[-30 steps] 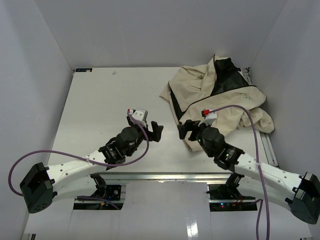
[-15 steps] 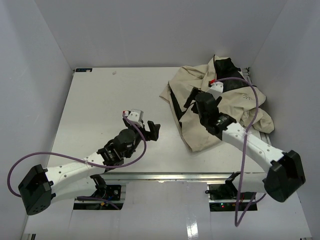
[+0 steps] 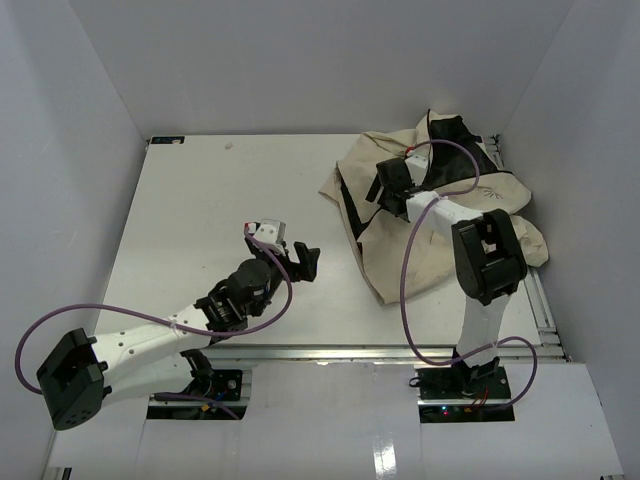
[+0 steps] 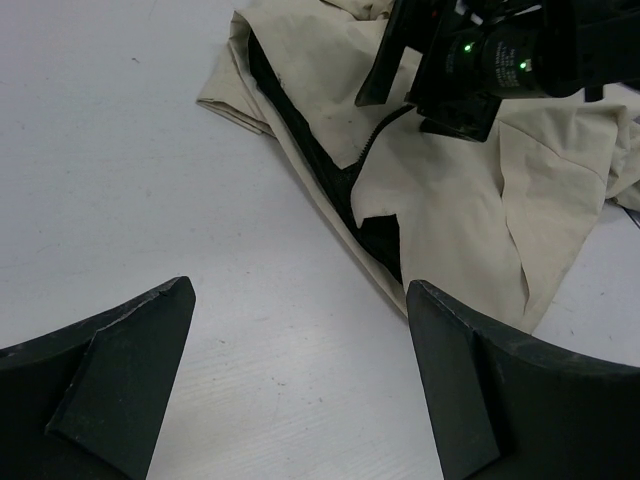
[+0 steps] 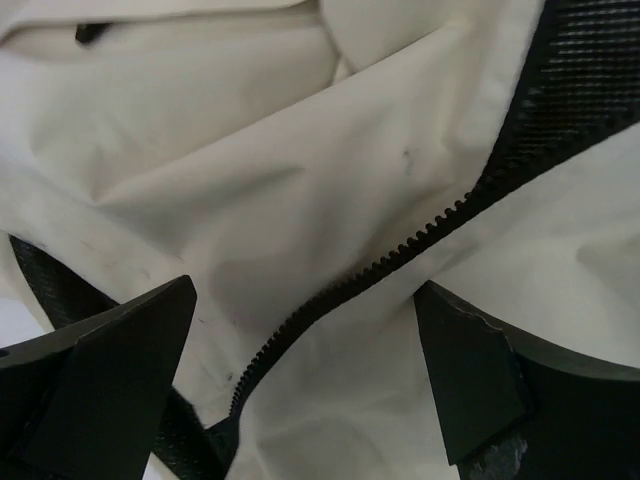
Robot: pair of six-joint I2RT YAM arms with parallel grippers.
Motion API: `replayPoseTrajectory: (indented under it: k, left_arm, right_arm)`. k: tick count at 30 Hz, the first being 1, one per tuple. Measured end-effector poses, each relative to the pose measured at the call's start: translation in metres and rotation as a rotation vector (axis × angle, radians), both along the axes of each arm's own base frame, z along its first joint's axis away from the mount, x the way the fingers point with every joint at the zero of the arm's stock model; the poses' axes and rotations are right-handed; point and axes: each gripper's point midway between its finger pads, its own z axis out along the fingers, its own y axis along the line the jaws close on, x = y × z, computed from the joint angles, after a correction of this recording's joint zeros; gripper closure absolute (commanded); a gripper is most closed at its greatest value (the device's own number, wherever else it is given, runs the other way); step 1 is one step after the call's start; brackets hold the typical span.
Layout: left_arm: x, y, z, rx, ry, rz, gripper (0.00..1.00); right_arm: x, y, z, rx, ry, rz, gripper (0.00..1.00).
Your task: Zip up the jacket
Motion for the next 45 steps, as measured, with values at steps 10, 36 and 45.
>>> replayPoseTrajectory:
  k: [10,36,45]
  left_arm:
    - [0.004,0.004,-0.002,0.003,0.001,0.034,0.02]
    - [0.080,0.028,-0.073,0.136,0.255,0.237,0.07]
    - [0.096,0.047,-0.156,0.197,0.480,0.264,0.69]
  right_arm:
    - [-0.031,0.110,-0.036,0.007,-0.064,0.462,0.01]
    - [-0.182,0.093,0.102,0.127,-0.408,0.632,0.06]
    - [-0.147,-0.040,0.079,0.037,-0.341,0.146,0.10]
